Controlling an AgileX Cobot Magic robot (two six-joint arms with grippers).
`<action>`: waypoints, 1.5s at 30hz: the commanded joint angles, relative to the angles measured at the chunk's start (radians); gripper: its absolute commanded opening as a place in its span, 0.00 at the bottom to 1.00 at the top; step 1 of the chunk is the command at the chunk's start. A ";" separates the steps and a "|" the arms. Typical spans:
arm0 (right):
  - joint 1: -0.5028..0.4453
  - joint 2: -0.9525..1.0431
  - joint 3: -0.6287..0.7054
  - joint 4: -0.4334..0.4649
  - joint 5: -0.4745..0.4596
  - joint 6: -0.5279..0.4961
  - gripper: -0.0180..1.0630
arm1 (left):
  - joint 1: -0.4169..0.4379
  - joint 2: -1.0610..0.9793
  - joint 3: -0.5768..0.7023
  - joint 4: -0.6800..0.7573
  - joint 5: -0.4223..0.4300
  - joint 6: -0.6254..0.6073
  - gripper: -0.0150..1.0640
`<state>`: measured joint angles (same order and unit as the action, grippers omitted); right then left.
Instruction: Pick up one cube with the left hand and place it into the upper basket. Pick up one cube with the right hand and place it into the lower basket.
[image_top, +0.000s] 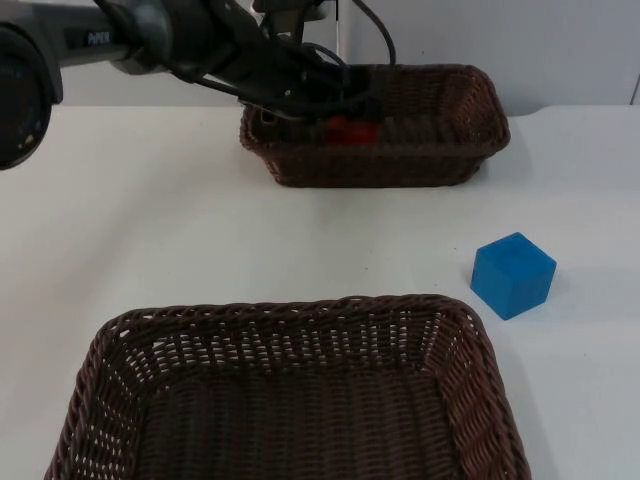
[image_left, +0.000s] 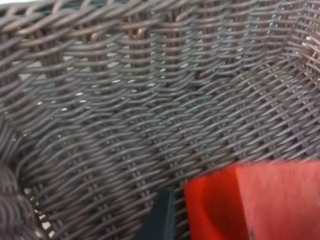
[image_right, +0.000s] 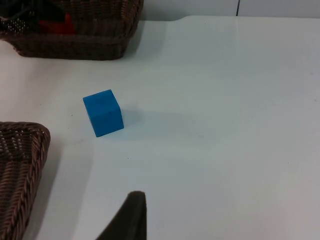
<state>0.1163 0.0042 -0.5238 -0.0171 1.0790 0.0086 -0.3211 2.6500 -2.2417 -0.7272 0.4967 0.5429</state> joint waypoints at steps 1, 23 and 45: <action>-0.002 -0.004 0.008 -0.005 0.000 -0.002 0.99 | -0.006 -0.052 -0.008 -0.024 0.069 0.003 0.80; -0.002 -0.004 0.008 -0.005 0.000 -0.002 0.99 | -0.004 -0.332 -0.008 0.317 0.460 -0.222 0.80; -0.002 -0.004 0.008 -0.005 0.000 -0.002 0.99 | -0.003 -0.446 0.004 0.453 0.621 -0.350 0.80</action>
<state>0.1163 0.0042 -0.5238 -0.0171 1.0790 0.0062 -0.3211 2.2190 -2.2422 -0.2812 1.1125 0.2041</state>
